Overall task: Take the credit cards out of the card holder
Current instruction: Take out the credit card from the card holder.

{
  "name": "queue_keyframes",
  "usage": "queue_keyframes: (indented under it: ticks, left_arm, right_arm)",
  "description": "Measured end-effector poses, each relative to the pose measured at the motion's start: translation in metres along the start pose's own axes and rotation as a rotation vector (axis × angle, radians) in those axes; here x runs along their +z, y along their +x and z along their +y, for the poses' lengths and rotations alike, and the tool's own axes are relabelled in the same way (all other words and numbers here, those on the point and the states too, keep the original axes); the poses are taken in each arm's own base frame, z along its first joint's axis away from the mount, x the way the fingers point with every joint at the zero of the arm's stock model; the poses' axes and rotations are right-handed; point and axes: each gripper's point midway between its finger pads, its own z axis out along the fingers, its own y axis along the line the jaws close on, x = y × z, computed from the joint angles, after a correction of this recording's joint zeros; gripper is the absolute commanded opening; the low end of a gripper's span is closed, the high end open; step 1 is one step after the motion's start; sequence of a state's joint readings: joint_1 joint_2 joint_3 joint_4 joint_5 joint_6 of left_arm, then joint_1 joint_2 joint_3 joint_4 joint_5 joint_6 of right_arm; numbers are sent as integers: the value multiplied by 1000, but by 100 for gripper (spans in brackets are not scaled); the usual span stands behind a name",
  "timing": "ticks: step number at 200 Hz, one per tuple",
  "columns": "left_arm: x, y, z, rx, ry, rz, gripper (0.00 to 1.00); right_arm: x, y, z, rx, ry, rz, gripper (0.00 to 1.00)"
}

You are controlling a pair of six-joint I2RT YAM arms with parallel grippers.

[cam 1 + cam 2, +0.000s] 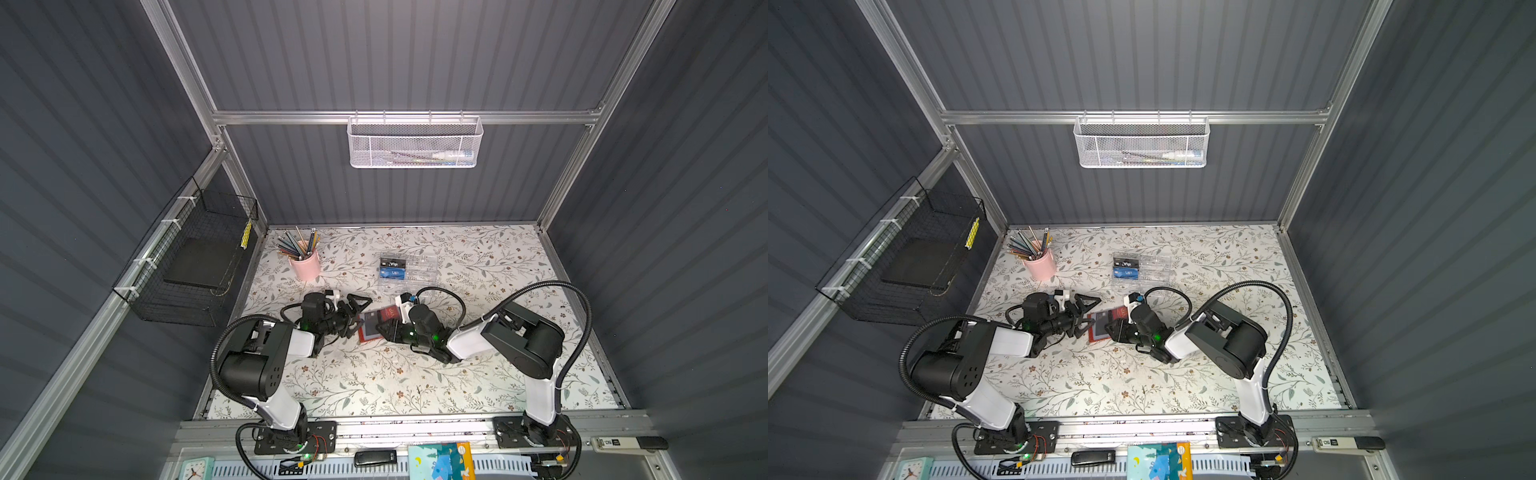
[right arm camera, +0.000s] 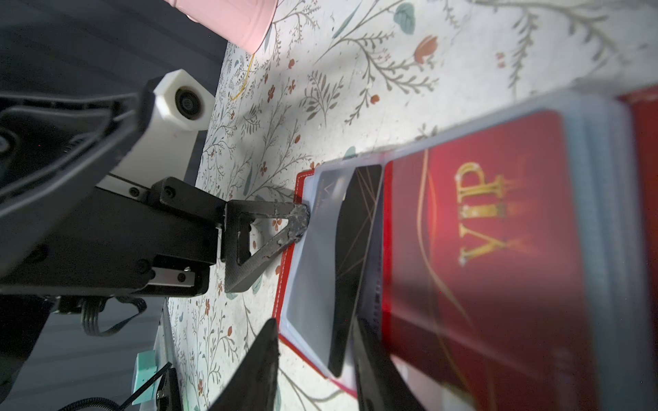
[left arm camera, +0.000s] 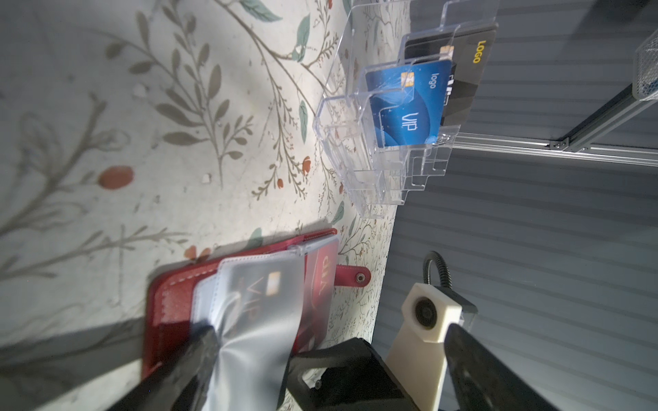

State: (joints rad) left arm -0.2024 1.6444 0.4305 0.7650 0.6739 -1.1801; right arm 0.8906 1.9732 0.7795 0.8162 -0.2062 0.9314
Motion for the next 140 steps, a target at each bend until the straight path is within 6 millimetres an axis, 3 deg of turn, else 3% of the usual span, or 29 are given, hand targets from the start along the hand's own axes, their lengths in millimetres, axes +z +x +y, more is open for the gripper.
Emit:
queue_keyframes:
  ticks: [59,140]
  left_arm:
    - [0,0,0,3,6,-2,100]
    - [0,1,0,6,10,-4,100]
  right_arm:
    - [3,4,-2,5,-15,15,34]
    - [4,5,-6,15,-13,23,17]
